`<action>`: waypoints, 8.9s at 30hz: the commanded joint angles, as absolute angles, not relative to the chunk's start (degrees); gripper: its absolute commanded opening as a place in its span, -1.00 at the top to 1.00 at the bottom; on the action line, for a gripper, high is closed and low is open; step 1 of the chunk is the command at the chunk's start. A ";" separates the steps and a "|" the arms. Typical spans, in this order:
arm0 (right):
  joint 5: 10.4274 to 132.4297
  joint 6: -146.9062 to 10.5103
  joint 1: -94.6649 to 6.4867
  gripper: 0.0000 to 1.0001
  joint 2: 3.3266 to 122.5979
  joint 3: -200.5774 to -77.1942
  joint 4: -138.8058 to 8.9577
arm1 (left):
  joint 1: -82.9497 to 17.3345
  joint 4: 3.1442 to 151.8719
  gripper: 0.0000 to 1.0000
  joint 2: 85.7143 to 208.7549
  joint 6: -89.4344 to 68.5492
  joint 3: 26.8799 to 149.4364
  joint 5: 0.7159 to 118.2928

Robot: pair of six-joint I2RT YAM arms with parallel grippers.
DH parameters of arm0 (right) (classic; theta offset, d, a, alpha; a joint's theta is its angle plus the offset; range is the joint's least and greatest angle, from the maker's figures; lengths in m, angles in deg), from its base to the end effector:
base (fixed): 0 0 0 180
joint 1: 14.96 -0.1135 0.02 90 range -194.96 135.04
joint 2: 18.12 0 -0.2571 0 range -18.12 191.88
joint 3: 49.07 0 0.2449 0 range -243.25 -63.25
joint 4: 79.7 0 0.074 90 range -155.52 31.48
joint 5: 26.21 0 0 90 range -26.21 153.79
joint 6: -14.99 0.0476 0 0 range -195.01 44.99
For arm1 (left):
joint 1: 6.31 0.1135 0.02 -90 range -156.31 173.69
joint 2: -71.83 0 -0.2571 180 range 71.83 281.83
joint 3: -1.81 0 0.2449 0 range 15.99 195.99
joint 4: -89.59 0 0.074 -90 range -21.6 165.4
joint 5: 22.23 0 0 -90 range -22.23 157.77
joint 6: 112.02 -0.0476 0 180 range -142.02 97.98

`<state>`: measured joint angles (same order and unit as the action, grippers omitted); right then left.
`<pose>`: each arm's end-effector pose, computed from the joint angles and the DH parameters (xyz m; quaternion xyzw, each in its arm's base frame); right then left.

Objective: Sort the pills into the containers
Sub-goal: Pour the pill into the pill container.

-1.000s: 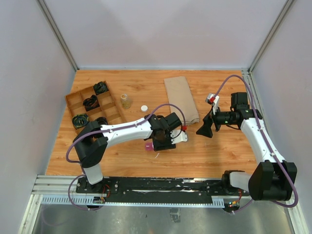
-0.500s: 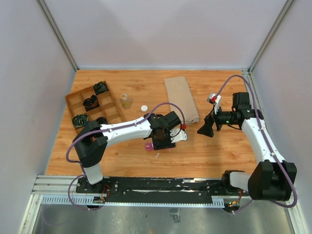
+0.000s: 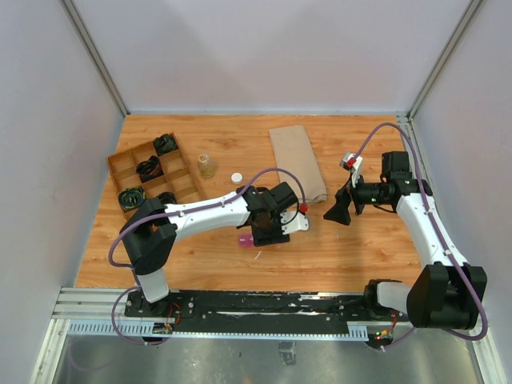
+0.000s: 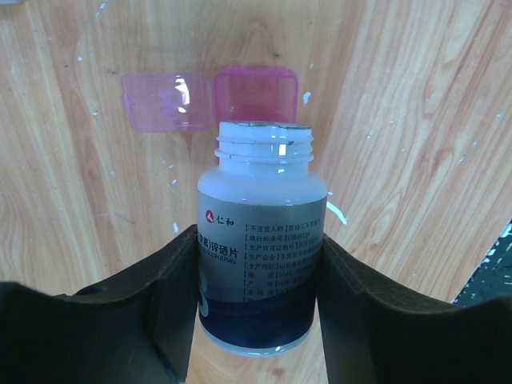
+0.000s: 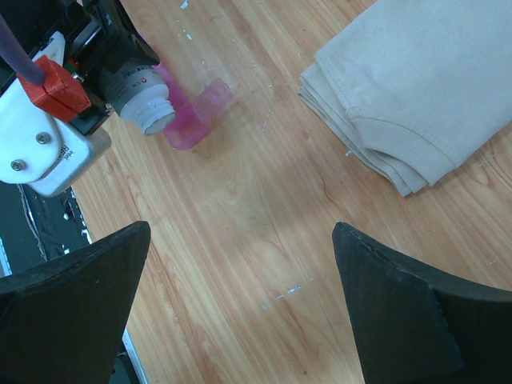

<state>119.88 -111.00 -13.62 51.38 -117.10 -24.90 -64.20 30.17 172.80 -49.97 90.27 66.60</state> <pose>0.2315 0.0341 0.2644 -0.3817 0.7657 0.3443 0.3866 0.1829 -0.2934 0.1973 0.6737 0.7221 -0.0503 0.1491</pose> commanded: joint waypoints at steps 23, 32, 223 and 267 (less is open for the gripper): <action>121.02 -111.73 -12.50 -0.97 51.45 -119.06 -23.35 | -65.61 27.09 0.99 174.94 -50.70 93.03 69.30; 121.08 -111.82 -12.50 -0.97 51.64 -119.13 -23.34 | -65.81 26.06 1.00 175.78 -51.33 94.47 71.40; 120.60 -110.31 -11.01 -0.97 51.07 -119.29 -24.09 | -66.21 29.23 1.00 173.27 -51.03 90.96 74.85; 120.44 -109.80 -10.57 -0.97 50.67 -119.26 -24.26 | -68.43 30.32 0.99 172.23 -50.92 92.15 73.76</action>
